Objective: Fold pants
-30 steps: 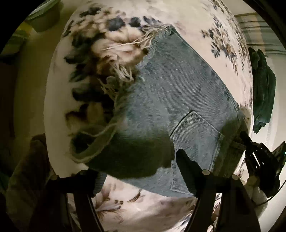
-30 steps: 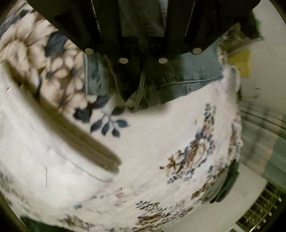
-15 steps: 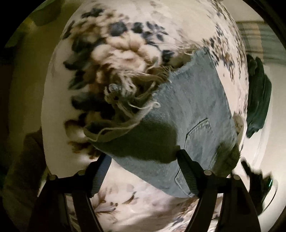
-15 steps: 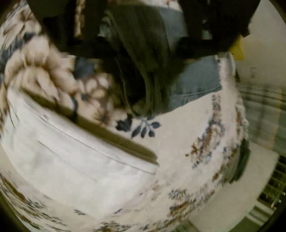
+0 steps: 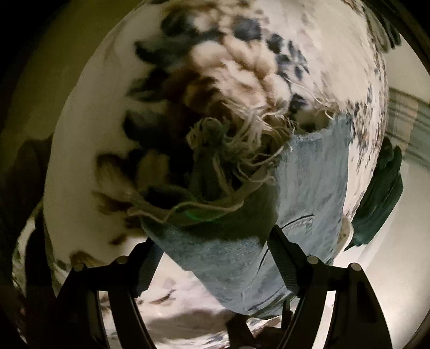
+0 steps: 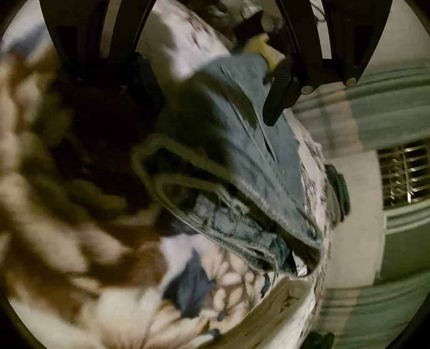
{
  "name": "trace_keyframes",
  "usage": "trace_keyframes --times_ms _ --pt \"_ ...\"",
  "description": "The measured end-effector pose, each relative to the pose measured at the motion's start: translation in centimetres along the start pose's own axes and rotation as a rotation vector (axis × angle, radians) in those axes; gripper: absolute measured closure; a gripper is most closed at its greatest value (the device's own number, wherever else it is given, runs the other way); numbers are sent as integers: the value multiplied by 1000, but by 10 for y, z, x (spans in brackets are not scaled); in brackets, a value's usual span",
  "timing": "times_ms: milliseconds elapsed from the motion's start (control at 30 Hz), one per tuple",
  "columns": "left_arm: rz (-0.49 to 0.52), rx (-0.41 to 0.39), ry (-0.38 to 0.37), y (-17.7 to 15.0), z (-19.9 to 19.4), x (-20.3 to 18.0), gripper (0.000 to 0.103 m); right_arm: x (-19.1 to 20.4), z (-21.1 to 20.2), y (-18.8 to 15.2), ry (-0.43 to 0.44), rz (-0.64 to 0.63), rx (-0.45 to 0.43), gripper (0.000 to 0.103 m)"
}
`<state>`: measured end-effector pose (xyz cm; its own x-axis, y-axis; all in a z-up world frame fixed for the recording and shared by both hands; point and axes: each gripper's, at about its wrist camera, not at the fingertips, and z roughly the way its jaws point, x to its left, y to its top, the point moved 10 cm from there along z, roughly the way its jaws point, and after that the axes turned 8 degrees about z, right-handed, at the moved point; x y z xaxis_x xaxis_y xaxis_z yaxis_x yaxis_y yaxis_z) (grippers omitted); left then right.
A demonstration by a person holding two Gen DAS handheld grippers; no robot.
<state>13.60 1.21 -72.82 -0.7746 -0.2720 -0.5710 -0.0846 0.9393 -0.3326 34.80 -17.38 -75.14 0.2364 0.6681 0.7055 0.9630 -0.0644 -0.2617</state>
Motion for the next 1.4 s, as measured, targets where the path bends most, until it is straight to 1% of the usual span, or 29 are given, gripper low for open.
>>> trace_keyframes --times_ms 33,67,100,133,167,200,233,300,333,467,600,667,733,767,800,867,900,967,1033,1067,1100,1133,1200,1267,1300,1333,1400 --pt "-16 -1 -11 0 2 -1 29 2 4 3 30 17 -22 28" --pt "-22 -8 -22 0 1 -2 35 3 5 5 39 25 -44 28" --pt "-14 -27 -33 1 1 -7 42 3 6 7 40 30 -62 31" --pt "10 -45 -31 0 3 -13 61 5 7 7 44 34 -81 50" --pt "39 -62 -32 1 2 -18 70 5 6 7 38 34 -99 59" --pt "71 -80 -35 3 0 -26 73 4 6 6 29 38 -105 66" --pt "109 -94 -43 3 -3 -36 76 5 5 6 28 41 -112 75" --pt "185 -110 -46 1 -9 -52 77 11 1 3 14 18 -128 80" --pt "199 -112 -48 0 -10 -57 78 15 -1 0 6 3 -135 82" --pt "271 -111 -39 -3 -27 -80 78 33 -17 -4 -4 -6 -152 85" --pt "361 -93 -19 -16 -55 -108 78 64 -47 -16 6 -3 -164 86" --pt "412 -67 -23 -26 -70 -134 78 85 -72 -20 9 4 -176 86" --pt "480 -43 -39 -38 -79 -169 78 105 -98 -21 18 11 -194 86" --pt "532 -27 -56 -46 -85 -195 78 115 -113 -20 20 6 -211 86" --pt "557 -22 -67 -49 -87 -209 78 121 -124 -17 22 3 -225 86" --pt "626 0 -110 -59 -86 -257 78 138 -154 -7 38 14 -268 86" --pt "644 13 -127 -61 -84 -273 78 147 -170 0 48 22 -295 86" --pt "697 55 -181 -71 -72 -322 79 164 -201 22 68 40 -349 86" --pt "739 93 -216 -80 -55 -362 79 185 -232 47 81 42 -428 86" --pt "758 117 -239 -84 -44 -386 79 194 -243 56 85 40 -455 86" --pt "788 139 -258 -90 -30 -413 79 207 -256 73 89 39 -497 87" --pt "808 150 -268 -93 -22 -427 79 216 -267 86 95 39 -532 86" --pt "872 188 -296 -104 11 -472 79 233 -290 120 113 49 -609 86" --pt "924 226 -312 -110 42 -501 79 243 -305 153 124 58 -684 86" --pt "956 268 -319 -115 68 -516 79 243 -309 164 129 67 -709 86" --pt "967 287 -317 -115 83 -520 79 239 -312 180 137 82 -745 86" --pt "988 333 -294 -112 128 -525 79 216 -307 199 161 117 -794 86"
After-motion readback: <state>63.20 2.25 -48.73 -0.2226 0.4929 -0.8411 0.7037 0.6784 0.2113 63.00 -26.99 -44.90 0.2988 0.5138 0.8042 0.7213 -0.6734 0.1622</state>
